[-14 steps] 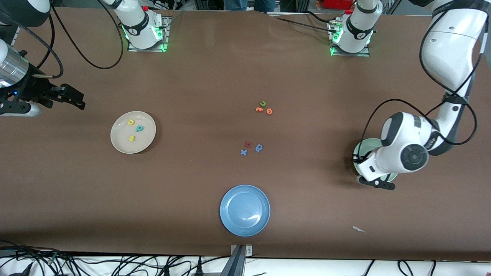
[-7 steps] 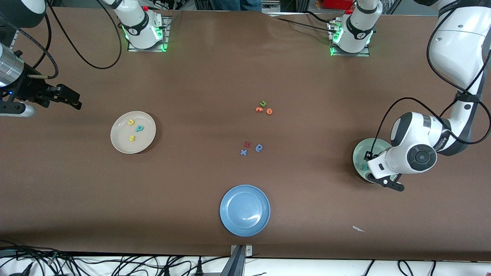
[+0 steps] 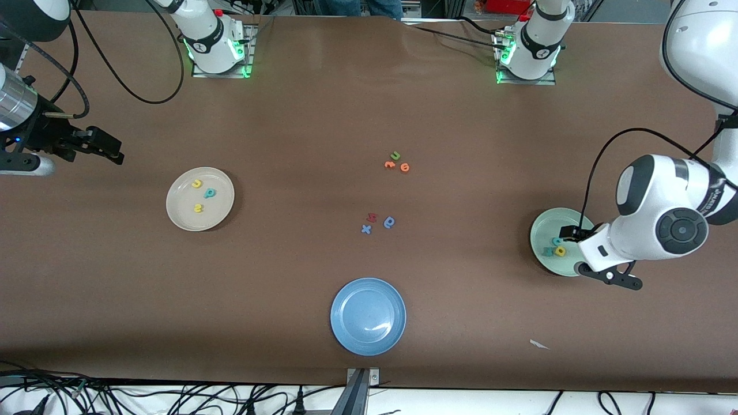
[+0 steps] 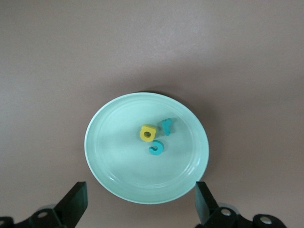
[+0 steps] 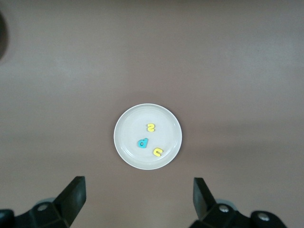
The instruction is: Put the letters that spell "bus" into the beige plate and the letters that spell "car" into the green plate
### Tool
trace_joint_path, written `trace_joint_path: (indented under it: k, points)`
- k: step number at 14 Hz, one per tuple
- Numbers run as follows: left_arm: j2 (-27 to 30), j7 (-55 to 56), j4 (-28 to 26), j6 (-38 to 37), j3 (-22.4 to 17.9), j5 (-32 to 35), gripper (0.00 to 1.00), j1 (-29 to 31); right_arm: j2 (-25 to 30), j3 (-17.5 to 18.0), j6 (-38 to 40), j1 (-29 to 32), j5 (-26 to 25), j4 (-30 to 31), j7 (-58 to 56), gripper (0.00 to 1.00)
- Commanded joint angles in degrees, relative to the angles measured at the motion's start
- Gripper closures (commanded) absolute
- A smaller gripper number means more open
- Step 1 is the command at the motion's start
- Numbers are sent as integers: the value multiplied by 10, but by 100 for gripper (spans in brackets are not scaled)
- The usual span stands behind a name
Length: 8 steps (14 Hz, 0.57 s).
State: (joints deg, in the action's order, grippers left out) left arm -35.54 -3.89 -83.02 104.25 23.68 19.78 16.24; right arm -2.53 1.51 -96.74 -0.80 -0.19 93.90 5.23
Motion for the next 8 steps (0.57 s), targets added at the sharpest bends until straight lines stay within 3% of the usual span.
trace_joint_path:
  k: [1, 8]
  points:
    - [26, 31, 3, -36, 3, -18, 0, 0, -5, 1, 10, 5, 4, -13, -12, 0]
    - [68, 45, 13, -63, -6, -66, 0, -9, -4, 2, 13, 6, 2, -14, -11, 0]
